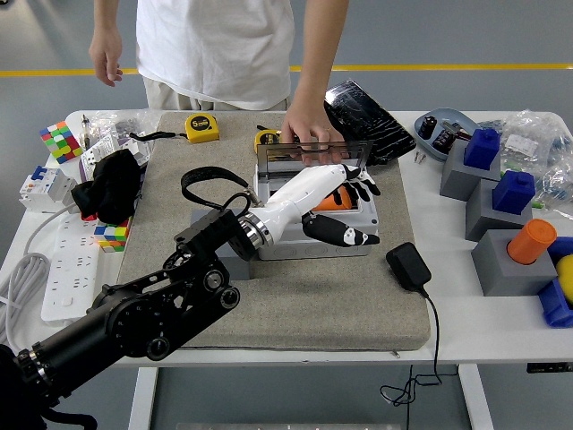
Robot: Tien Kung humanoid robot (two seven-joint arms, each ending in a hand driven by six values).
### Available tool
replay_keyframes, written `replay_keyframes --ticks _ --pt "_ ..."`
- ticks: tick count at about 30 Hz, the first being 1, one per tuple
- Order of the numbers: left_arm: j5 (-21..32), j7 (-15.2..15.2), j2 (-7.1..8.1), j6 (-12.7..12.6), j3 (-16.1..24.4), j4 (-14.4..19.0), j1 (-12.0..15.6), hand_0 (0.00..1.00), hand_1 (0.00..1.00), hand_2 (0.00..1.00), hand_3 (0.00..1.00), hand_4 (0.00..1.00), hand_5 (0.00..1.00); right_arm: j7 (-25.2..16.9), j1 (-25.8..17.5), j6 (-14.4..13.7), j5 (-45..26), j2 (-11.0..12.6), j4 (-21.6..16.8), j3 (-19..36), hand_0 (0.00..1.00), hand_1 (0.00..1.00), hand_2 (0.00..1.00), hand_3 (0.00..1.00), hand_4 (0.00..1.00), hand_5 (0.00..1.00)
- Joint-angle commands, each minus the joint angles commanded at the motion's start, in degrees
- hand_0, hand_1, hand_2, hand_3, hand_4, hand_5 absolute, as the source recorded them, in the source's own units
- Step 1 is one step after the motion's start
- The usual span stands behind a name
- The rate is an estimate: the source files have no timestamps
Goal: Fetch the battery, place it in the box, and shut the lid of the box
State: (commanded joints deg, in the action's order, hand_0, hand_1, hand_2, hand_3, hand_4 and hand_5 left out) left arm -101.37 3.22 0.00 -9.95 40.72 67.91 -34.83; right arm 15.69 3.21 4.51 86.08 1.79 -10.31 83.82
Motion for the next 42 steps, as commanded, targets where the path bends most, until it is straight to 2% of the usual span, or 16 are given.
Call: replay_keyframes --ticks 5,6,11,12,17,18,23,24,29,30,36,42 --pt "-1.2 0.2 0.0 -0.7 4.1 -0.9 -1.5 0.385 0.57 0.577 0.626 0.998 0.332 0.0 0.1 -0.1 0.1 0.0 0.0 -0.1 0.638 0.665 0.672 0.604 0.99 0.591" --pt "-1.4 0.1 0.0 -0.7 4.9 -1.2 -1.8 0.522 0.68 0.63 0.644 0.998 0.344 0.0 0.1 -0.1 0.1 -0.1 0.0 -0.2 0.639 0.665 0.672 0.603 0.988 0.593" --pt "-3.4 -0.9 0.0 -0.6 8.3 -3.8 -3.2 0.522 0.68 0.63 0.644 0.998 0.344 0.1 0.2 0.0 0.2 0.0 0.0 -0.2 0.639 0.665 0.672 0.603 0.988 0.593" --pt "-3.7 -1.1 0.0 -0.5 8.8 -4.2 -3.4 0.687 0.766 0.72 0.734 0.998 0.36 0.1 0.2 0.0 0.2 0.0 0.0 -0.3 0.639 0.665 0.672 0.603 0.988 0.592" --pt "-5.5 -1.4 0.0 -0.3 10.2 -6.6 -3.6 0.687 0.766 0.72 0.734 0.998 0.36 0.0 0.2 0.0 0.0 0.3 0.0 -0.5 0.639 0.665 0.672 0.603 0.988 0.592" --pt "-5.7 -1.4 0.0 -0.3 10.4 -7.0 -3.6 0.712 0.783 0.736 0.732 0.998 0.358 0.1 0.2 0.1 0.0 0.3 0.0 -0.4 0.639 0.665 0.672 0.603 0.988 0.592" --pt "-6.6 -2.4 0.0 0.5 10.0 -8.1 -3.2 0.712 0.783 0.736 0.732 0.998 0.358 -0.1 0.0 0.0 0.3 0.1 0.0 -0.4 0.639 0.665 0.672 0.603 0.988 0.592" --pt "-6.6 -2.8 0.0 0.7 9.6 -7.9 -3.1 0.682 0.767 0.716 0.705 0.998 0.363 -0.1 0.0 0.0 0.2 0.1 0.0 -0.3 0.639 0.664 0.672 0.603 0.988 0.593" --pt "-7.1 -5.9 0.22 2.9 7.0 -5.2 -2.4 0.682 0.767 0.716 0.705 0.998 0.363 -0.1 0.0 -0.1 -0.1 0.1 0.0 -0.2 0.639 0.664 0.672 0.603 0.988 0.593" --pt "-7.3 -6.6 0.33 3.3 6.8 -4.4 -2.2 0.658 0.745 0.691 0.676 0.998 0.363 -0.1 0.0 -0.1 -0.1 0.1 0.0 -0.2 0.639 0.665 0.672 0.603 0.988 0.594" --pt "-8.1 -9.2 1.06 4.8 6.2 0.3 -0.7 0.658 0.745 0.691 0.676 0.998 0.363 -0.1 -0.1 -0.2 -0.3 -0.1 0.0 0.2 0.639 0.665 0.672 0.603 0.988 0.594" --pt "-8.3 -11.7 1.89 6.6 5.5 3.3 0.7 0.645 0.733 0.686 0.673 0.998 0.379 -0.2 -0.3 -0.3 -0.2 -0.1 0.0 0.2 0.638 0.665 0.672 0.603 0.988 0.595"
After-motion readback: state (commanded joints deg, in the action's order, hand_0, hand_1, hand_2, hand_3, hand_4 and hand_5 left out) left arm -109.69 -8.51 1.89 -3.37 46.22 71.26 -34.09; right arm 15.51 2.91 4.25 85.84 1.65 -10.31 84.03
